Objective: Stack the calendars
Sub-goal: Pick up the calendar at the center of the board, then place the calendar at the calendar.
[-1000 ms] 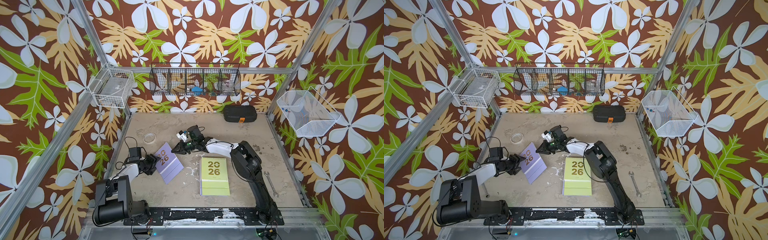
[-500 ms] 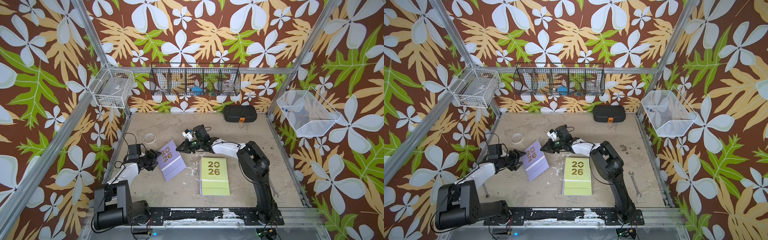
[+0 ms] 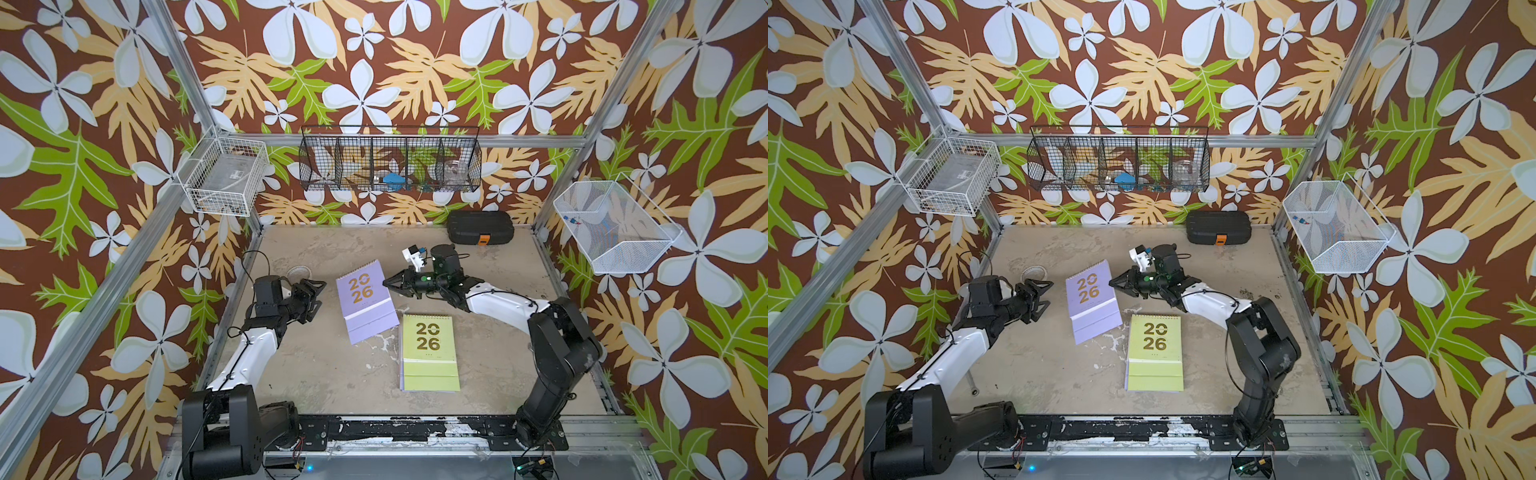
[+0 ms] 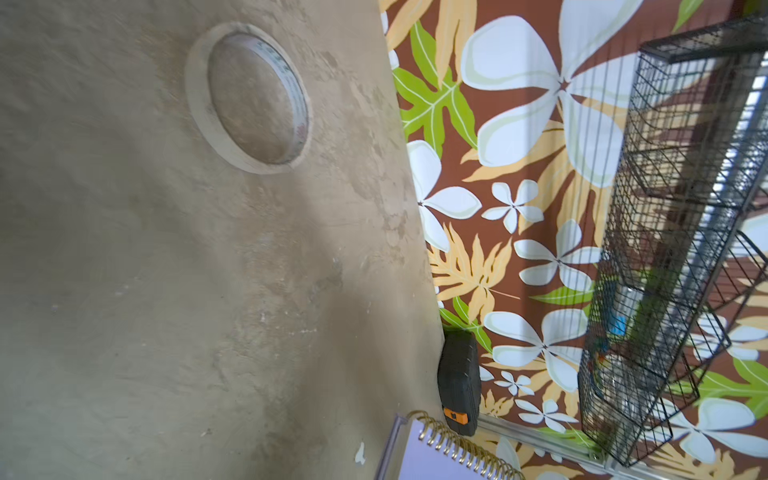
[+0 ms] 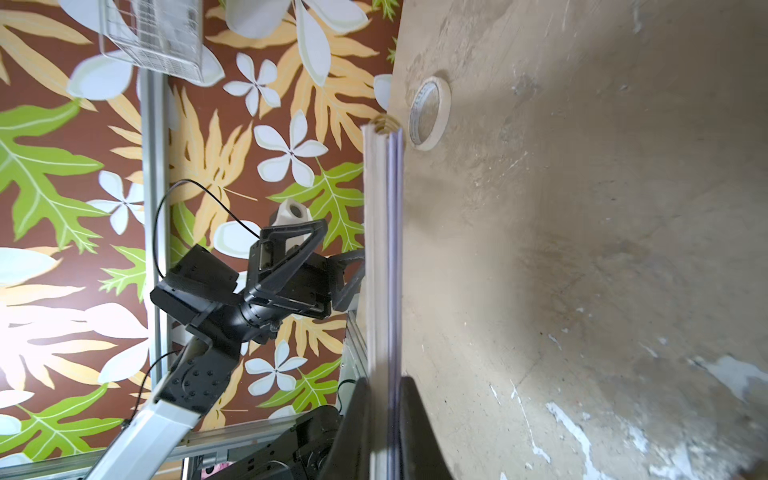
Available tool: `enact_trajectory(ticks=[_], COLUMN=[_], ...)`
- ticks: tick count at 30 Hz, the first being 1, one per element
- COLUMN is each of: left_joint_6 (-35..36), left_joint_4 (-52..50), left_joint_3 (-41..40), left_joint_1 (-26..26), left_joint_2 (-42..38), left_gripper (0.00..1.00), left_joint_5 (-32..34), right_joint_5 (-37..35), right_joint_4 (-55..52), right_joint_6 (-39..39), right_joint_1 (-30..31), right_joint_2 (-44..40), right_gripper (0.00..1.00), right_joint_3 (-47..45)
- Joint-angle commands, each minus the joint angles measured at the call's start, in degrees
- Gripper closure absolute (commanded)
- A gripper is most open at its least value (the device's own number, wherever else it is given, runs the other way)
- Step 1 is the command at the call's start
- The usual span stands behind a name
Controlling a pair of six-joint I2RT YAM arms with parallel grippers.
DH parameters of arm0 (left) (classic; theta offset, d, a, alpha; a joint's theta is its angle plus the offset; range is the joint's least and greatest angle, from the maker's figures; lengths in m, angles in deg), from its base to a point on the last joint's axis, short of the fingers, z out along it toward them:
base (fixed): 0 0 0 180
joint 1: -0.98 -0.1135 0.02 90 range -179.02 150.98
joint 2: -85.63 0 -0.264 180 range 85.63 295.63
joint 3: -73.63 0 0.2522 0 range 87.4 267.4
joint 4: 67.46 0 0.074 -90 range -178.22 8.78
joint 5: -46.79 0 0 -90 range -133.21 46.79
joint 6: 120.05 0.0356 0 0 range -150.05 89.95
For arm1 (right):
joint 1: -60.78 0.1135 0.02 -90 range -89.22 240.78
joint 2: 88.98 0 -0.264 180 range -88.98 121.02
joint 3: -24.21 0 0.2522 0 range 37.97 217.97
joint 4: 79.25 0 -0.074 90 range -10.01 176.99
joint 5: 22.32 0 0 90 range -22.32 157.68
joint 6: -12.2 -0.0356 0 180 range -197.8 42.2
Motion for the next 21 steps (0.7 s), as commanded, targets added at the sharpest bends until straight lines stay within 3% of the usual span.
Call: enact_trajectory(ticks=[1, 14, 21], left_joint_6=[-1.17, -4.99, -6.75], left_joint_4=[3.93, 10.59, 13.45], left_joint_3=[0.17, -3.08, -5.73], left_joint_1=[2.66, 17.01, 21.43], left_joint_2=[-0.63, -1.17, -0.90], left_gripper=[0.28, 0.27, 0.27], left_joint_5=[-0.41, 3.30, 4.88], right_joint_5=[1.25, 5.24, 6.45], right_joint_4=[5.36, 2.85, -1.15], right_joint_6=[-1.87, -2.66, -2.70], right_joint_1=[-2.30, -14.73, -17.69], right_joint_2=[-5.45, -33.05, -43.91], right_gripper=[1.00, 1.00, 1.00], right_joint_3=[-5.41, -30.97, -39.84])
